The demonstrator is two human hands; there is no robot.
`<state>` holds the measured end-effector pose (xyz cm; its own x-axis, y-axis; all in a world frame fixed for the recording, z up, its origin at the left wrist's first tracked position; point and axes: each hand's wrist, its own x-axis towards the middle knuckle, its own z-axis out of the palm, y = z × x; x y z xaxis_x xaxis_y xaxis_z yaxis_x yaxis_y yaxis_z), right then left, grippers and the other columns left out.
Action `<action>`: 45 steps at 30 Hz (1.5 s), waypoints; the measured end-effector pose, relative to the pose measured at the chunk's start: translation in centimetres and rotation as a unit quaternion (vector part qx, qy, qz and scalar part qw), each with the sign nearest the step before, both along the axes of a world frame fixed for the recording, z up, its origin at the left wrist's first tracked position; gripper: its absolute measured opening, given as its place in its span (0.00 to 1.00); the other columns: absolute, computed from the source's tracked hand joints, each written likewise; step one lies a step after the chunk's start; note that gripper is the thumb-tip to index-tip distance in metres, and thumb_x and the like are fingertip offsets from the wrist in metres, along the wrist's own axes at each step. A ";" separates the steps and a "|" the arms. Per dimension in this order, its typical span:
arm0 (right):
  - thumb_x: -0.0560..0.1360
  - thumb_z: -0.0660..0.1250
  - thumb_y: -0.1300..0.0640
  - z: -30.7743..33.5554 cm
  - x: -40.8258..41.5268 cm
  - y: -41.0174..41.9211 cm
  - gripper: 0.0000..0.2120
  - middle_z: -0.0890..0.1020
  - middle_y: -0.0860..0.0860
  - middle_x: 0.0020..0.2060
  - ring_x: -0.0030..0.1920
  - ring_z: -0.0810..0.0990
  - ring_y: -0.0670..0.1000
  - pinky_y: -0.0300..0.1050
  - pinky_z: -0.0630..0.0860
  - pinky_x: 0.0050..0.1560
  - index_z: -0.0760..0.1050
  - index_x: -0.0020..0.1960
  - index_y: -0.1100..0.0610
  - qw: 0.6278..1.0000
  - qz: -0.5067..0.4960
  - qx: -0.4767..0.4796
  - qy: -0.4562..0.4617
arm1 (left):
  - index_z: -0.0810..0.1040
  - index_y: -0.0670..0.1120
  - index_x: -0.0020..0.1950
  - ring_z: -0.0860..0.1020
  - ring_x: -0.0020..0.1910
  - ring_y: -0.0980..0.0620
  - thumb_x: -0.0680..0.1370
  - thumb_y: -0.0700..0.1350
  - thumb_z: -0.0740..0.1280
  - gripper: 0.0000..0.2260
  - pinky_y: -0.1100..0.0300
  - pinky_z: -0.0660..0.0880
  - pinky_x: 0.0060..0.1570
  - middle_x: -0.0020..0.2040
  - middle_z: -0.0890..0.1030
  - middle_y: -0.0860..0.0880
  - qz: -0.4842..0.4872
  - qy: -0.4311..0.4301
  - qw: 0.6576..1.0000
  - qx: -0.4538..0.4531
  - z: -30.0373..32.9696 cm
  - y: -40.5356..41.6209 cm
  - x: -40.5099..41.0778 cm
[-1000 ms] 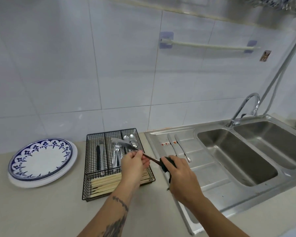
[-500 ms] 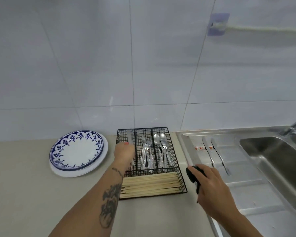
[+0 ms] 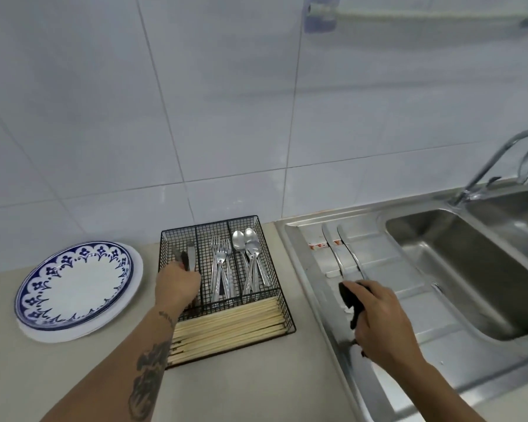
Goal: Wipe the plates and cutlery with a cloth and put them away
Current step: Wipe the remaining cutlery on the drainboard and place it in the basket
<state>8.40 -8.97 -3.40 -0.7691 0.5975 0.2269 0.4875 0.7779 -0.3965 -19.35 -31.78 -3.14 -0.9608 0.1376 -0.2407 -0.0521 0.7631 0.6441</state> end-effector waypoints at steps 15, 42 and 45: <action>0.69 0.54 0.66 -3.7 5.4 6.4 0.30 0.76 0.48 0.62 0.59 0.72 0.52 0.42 0.69 0.56 0.74 0.68 0.52 0.990 -0.059 -0.098 0.078 | 0.82 0.49 0.52 0.80 0.49 0.50 0.79 0.45 0.63 0.09 0.55 0.78 0.53 0.50 0.83 0.51 -0.209 0.042 0.975 0.062 0.0 21.9 12.1; 0.70 0.56 0.64 -4.0 8.1 15.3 0.28 0.75 0.38 0.58 0.60 0.72 0.42 0.33 0.67 0.63 0.75 0.66 0.46 0.971 0.036 -0.225 0.075 | 0.72 0.42 0.59 0.78 0.51 0.41 0.72 0.44 0.66 0.17 0.47 0.79 0.52 0.53 0.78 0.42 -0.052 -0.042 0.993 -0.094 -5.0 30.5 15.1; 0.70 0.56 0.64 -3.6 8.5 13.9 0.28 0.75 0.38 0.57 0.60 0.72 0.41 0.35 0.68 0.63 0.75 0.66 0.46 0.974 0.033 -0.214 0.073 | 0.77 0.42 0.50 0.79 0.46 0.42 0.72 0.43 0.68 0.09 0.52 0.80 0.46 0.48 0.80 0.42 -0.046 -0.050 0.995 -0.073 -4.1 29.2 15.4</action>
